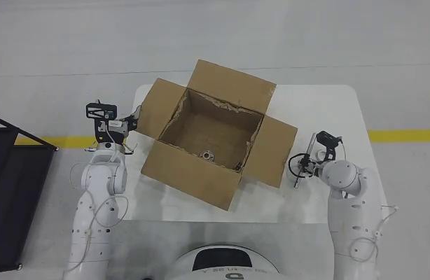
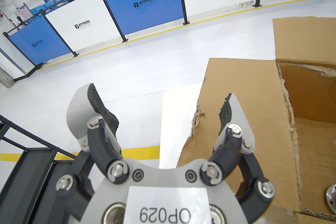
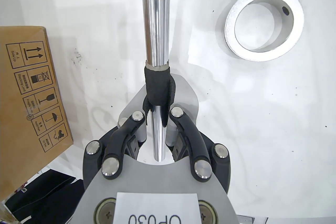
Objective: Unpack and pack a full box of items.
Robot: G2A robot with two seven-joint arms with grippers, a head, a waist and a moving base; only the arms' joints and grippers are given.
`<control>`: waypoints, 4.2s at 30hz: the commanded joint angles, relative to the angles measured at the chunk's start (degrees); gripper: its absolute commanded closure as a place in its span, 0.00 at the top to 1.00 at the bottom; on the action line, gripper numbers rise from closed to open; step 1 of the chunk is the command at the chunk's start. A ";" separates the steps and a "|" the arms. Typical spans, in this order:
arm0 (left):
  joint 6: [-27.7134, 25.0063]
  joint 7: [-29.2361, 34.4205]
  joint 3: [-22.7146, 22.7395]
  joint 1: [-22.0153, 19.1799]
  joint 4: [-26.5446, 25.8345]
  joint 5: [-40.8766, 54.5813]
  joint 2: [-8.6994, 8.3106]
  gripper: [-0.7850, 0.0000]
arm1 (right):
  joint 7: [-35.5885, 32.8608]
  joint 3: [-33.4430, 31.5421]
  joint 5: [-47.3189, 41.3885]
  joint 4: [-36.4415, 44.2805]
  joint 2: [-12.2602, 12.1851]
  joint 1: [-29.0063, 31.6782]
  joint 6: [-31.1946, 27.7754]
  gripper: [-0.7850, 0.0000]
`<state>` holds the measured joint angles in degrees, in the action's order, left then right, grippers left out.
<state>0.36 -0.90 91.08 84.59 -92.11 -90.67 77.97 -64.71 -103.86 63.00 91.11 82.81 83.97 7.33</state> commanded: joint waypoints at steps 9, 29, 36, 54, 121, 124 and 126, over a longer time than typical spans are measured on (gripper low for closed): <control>0.00 0.00 0.00 0.00 0.00 0.00 0.00 1.00 | -0.37 -0.12 -0.96 -3.03 -0.82 -1.36 1.33 0.00; 0.00 0.00 0.00 0.00 0.00 0.00 0.00 1.00 | 1.17 -1.58 -2.81 2.14 -2.14 3.02 5.61 0.28; 0.00 0.00 0.00 0.00 0.00 0.00 0.00 1.00 | 1.26 -1.55 -3.01 4.82 -2.47 4.84 7.21 0.33; 0.00 0.00 0.00 0.00 0.00 0.00 0.00 1.00 | 2.96 -0.79 -3.57 9.80 -2.78 8.39 8.89 0.34; -13.65 8.01 -0.21 -1.35 4.15 -11.06 -1.61 1.00 | 12.47 42.77 3.93 24.96 -0.29 -1.17 12.38 1.00; -19.91 9.10 1.37 -1.03 3.48 -8.15 -2.10 1.00 | 11.35 43.21 3.94 23.90 -0.16 -2.11 13.59 1.00; -23.08 9.93 2.41 -0.66 2.76 -5.66 -2.36 1.00 | 10.90 43.43 3.92 23.36 -0.11 -2.63 13.85 1.00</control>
<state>-21.15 8.66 93.12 83.77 -89.06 -97.38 75.71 -53.70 -60.49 66.94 114.64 82.68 81.50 21.12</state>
